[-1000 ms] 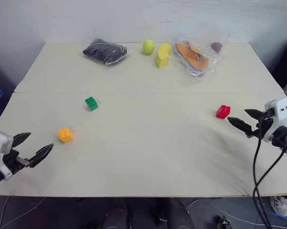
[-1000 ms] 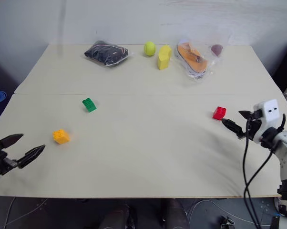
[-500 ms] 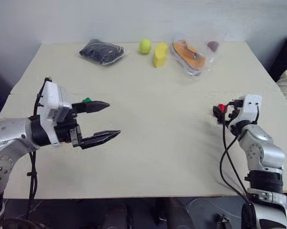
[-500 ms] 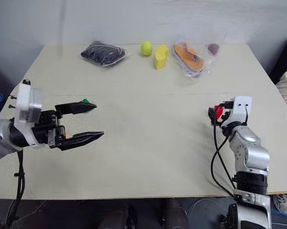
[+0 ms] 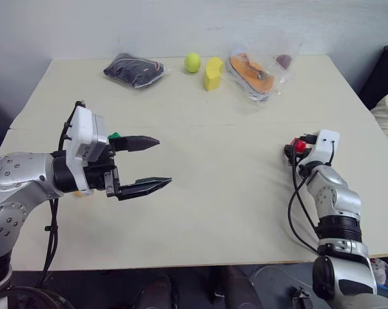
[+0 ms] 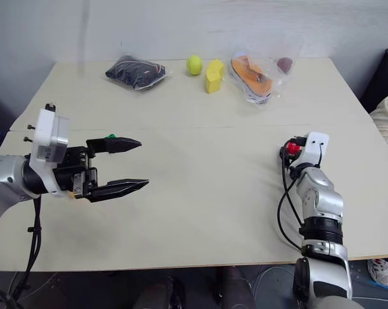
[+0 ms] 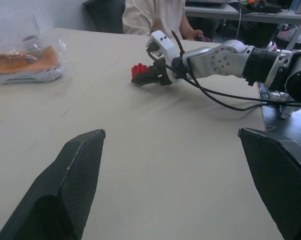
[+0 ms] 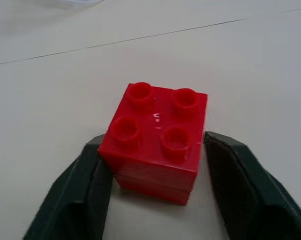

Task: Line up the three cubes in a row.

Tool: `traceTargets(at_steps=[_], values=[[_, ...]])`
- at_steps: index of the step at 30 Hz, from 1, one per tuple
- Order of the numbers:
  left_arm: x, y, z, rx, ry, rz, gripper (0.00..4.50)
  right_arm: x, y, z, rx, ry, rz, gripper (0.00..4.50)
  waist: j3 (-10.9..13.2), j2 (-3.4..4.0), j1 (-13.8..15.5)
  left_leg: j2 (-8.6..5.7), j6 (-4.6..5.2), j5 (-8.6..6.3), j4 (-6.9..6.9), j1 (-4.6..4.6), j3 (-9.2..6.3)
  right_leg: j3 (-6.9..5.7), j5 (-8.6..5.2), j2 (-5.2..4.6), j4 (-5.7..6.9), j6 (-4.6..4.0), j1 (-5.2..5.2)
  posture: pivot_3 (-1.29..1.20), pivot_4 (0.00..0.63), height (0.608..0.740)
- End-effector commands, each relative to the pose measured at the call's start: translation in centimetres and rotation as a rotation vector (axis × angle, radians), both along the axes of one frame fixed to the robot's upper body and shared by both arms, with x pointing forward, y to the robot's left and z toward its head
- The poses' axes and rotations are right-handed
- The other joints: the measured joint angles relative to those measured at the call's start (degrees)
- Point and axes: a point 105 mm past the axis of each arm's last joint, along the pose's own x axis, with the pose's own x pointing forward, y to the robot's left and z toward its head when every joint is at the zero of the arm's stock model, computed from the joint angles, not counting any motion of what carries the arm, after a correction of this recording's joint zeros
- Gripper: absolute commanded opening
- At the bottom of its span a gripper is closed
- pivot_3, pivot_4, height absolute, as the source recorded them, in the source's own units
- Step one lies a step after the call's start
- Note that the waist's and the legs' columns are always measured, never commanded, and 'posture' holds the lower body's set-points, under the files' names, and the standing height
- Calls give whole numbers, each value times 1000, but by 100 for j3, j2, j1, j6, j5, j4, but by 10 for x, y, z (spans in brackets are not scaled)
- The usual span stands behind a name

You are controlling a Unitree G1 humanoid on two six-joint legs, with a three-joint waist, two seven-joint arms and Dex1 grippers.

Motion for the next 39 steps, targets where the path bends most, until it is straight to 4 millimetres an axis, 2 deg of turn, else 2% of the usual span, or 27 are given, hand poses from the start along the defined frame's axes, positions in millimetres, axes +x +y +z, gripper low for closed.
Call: traceTargets(at_steps=[1, 5, 7, 10, 13, 16, 19, 22, 25, 30, 36, 38, 39], values=[[-1, 0, 6, 10, -45, -5, 4500, 3, 5, 8, -3, -51, 28, 1609, 0, 0, 1, 0, 0, 0, 0, 0, 0, 0, 0, 0, 0, 0, 0, 0, 150, 740], [-2, 0, 4, 17, -41, -7, 4500, -1, 14, 15, -69, -92, 131, 1517, 0, 0, 1, 1, 0, 0, 0, 0, -1, 0, 0, 0, 0, 0, 0, 0, 150, 740], [-3, 1, 1, 28, -32, -12, 4500, -11, 34, 32, -145, -162, 352, 1517, 0, 1, 6, 1, 0, 0, 0, -1, -2, 0, 0, 0, -1, 0, 0, 0, 150, 740], [-4, 2, -4, 48, -18, -22, 4500, -42, 74, 47, -257, -218, 775, 1517, 3, 5, 19, -1, 1, 0, -1, -5, -3, 0, 0, -1, -3, 0, -2, 0, 150, 740], [-7, 2, -13, 84, 8, -52, 4500, -92, 107, 41, -349, -174, 1225, 1517, 3, 4, 26, 1, 1, 0, 0, -2, -8, -4, 0, 0, -13, 1, 2, 0, 150, 740], [-11, 1, -20, 119, 24, -90, 4500, -119, 120, 32, -383, -117, 1459, 1517, 3, 4, 32, 5, -1, -1, -1, 5, -17, -15, 0, 5, -42, 1, 19, 0, 150, 740], [-16, -1, -29, 169, 43, -143, 4500, -138, 132, 20, -425, -60, 1648, 1517, 4, 3, 24, 2, -1, -2, -1, 12, -16, -15, 0, 2, -41, 1, 26, 0, 150, 740], [-19, -4, -44, 243, 47, -198, 4500, -133, 148, 4, -483, -63, 1717, 1517, 4, 3, 17, 2, -2, -2, -1, 14, -15, -17, 0, 1, -41, 0, 26, 0, 150, 740], [-20, -5, -49, 270, 41, -220, 4500, -128, 153, -8, -503, -61, 1729, 1517, 4, 3, 24, 1, -2, -2, -1, 12, -15, -18, 0, 1, -40, 0, 23, 0, 150, 740], [-18, -6, -47, 263, 28, -218, 4500, -117, 160, -18, -510, -89, 1682, 1517, 4, 3, 62, -2, 2, -2, 4, 5, -19, -22, 0, -6, -44, 0, 23, 0, 150, 740], [-15, -3, -46, 248, 30, -194, 4500, -116, 158, -30, -542, -70, 1664, 1517, 4, 3, 53, 0, 2, -1, 4, 7, -20, -22, 0, -6, -41, 0, 24, 0, 150, 740], [-15, -3, -46, 246, 33, -188, 4500, -117, 158, -30, -543, -72, 1664, 2245, 4, 3, 46, 0, 2, -1, 4, 8, -20, -21, 0, -6, -40, 0, 24, 0, 150, 740], [-14, -2, -47, 245, 35, -181, 4500, -117, 158, -30, -545, -72, 1665, 2466, 4, 3, 44, 0, 2, -1, 4, 8, -20, -22, 0, -6, -39, 0, 24, 0, 150, 740]])
